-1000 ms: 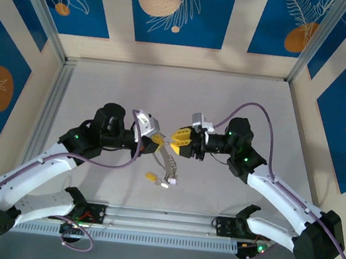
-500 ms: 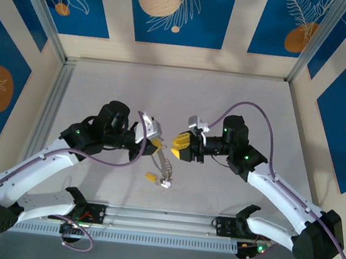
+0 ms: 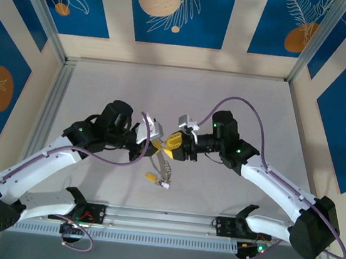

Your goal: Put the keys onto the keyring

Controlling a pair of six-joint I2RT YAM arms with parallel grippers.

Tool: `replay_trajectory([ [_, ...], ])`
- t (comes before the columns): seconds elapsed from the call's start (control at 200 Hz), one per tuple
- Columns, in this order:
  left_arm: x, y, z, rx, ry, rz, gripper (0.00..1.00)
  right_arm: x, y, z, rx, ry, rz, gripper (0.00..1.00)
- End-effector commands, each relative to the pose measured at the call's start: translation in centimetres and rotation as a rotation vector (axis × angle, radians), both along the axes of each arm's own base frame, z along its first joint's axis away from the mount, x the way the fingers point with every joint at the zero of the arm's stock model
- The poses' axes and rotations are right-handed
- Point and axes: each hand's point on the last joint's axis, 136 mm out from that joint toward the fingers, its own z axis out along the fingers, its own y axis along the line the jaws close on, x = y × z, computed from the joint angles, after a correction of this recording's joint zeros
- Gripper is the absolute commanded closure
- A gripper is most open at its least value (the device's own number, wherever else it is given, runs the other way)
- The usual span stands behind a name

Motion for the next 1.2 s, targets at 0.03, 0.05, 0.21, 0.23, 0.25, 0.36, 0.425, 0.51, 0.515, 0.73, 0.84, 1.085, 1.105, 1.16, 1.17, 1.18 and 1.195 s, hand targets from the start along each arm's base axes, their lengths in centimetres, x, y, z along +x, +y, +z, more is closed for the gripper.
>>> replay_trajectory([
  [0.03,-0.7,-0.6,2.2,-0.045,-0.036,-0.053,1.0,-0.2,0.5,0.0,-0.024,-0.02,0.022,0.67],
  [0.05,-0.6,-0.6,2.3,-0.046,-0.036,-0.052,1.0,-0.2,0.5,-0.1,-0.029,-0.018,0.023,0.67],
  [0.21,-0.7,-0.7,2.3,-0.05,-0.036,-0.055,1.0,-0.2,0.3,-0.7,-0.05,-0.025,0.015,0.69],
  [0.23,-0.7,-0.7,2.2,-0.05,-0.035,-0.056,1.0,-0.3,0.3,-0.7,-0.05,-0.027,0.016,0.7],
  [0.25,-0.7,-0.7,2.3,-0.051,-0.034,-0.058,1.0,-0.3,0.3,-0.7,-0.049,-0.028,0.017,0.71],
  [0.36,-0.7,-0.9,2.4,-0.058,-0.029,-0.068,1.0,-0.4,0.3,-0.9,-0.05,-0.032,0.018,0.75],
  [0.425,-0.7,-0.9,2.4,-0.058,-0.027,-0.068,1.0,-0.4,0.4,-0.9,-0.05,-0.035,0.02,0.81],
  [0.51,-0.7,-1.0,2.4,-0.056,-0.023,-0.069,1.0,-0.5,0.4,-0.8,-0.043,-0.045,0.028,0.98],
  [0.515,-0.7,-1.0,2.4,-0.056,-0.023,-0.068,1.0,-0.5,0.4,-0.8,-0.044,-0.044,0.028,1.0],
  [0.73,-0.5,-0.8,2.6,-0.056,-0.031,-0.05,1.0,-0.5,-0.2,-0.5,-0.02,-0.066,0.0,1.0],
  [0.84,-1.0,-0.7,3.2,-0.08,-0.031,-0.058,1.0,-0.6,-0.8,-0.2,-0.004,-0.075,-0.02,1.0],
  [1.085,-1.5,-0.6,3.6,-0.097,-0.018,-0.069,1.0,-0.5,-1.5,0.2,0.029,-0.094,-0.05,1.0],
  [1.105,-1.5,-0.6,3.7,-0.099,-0.018,-0.069,1.0,-0.5,-1.5,0.3,0.031,-0.095,-0.055,1.0],
  [1.16,-1.5,-0.6,3.7,-0.098,-0.019,-0.07,1.0,-0.4,-1.5,0.4,0.031,-0.089,-0.062,1.0],
  [1.17,-1.5,-0.6,3.7,-0.098,-0.019,-0.071,1.0,-0.4,-1.5,0.4,0.03,-0.09,-0.06,1.0],
  [1.18,-1.6,-0.6,3.7,-0.097,-0.019,-0.071,1.0,-0.4,-1.5,0.5,0.031,-0.091,-0.058,1.0],
  [1.195,-1.5,-0.6,3.7,-0.097,-0.02,-0.07,1.0,-0.5,-1.5,0.4,0.031,-0.092,-0.049,1.0],
])
